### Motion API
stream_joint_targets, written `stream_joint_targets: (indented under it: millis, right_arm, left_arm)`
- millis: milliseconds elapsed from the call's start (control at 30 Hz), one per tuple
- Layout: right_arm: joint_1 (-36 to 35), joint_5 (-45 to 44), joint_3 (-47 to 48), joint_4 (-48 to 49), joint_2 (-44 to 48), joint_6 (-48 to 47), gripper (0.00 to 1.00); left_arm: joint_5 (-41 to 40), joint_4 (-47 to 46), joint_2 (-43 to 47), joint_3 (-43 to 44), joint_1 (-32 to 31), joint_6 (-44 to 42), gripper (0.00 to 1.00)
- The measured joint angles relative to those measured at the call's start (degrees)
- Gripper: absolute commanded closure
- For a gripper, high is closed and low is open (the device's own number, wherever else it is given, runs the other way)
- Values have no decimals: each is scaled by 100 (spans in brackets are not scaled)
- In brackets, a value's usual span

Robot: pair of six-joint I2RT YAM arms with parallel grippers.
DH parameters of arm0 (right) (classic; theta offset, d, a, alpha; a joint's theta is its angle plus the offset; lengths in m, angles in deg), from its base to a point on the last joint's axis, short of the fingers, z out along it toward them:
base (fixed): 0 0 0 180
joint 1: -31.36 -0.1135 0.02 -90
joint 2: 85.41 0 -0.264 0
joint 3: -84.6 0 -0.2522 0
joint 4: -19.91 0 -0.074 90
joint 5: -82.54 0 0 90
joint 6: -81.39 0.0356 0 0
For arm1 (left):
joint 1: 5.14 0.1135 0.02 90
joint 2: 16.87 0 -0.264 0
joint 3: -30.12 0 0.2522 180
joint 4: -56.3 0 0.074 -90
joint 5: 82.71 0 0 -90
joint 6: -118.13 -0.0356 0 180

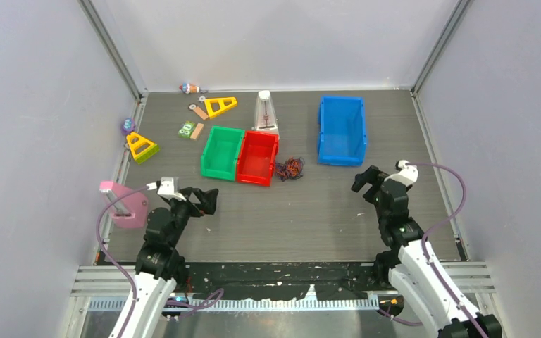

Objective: Untangle the cables

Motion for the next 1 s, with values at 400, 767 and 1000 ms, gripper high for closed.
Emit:
stream_joint_targets:
  millis: [400,767,1000]
  right_arm:
    - [-520,1403,1886,256,-2889,13,7]
    - [-1641,1698,3025,761,-4839,208,16]
    - [-1891,1729,3668,964,-5858,385,23]
  left_arm:
    - [-328,-52,264,-538,0,702,3]
    - [400,-922,-1182,-334,-588,511,6]
    - [258,-946,-2192,516,-1342,485,8]
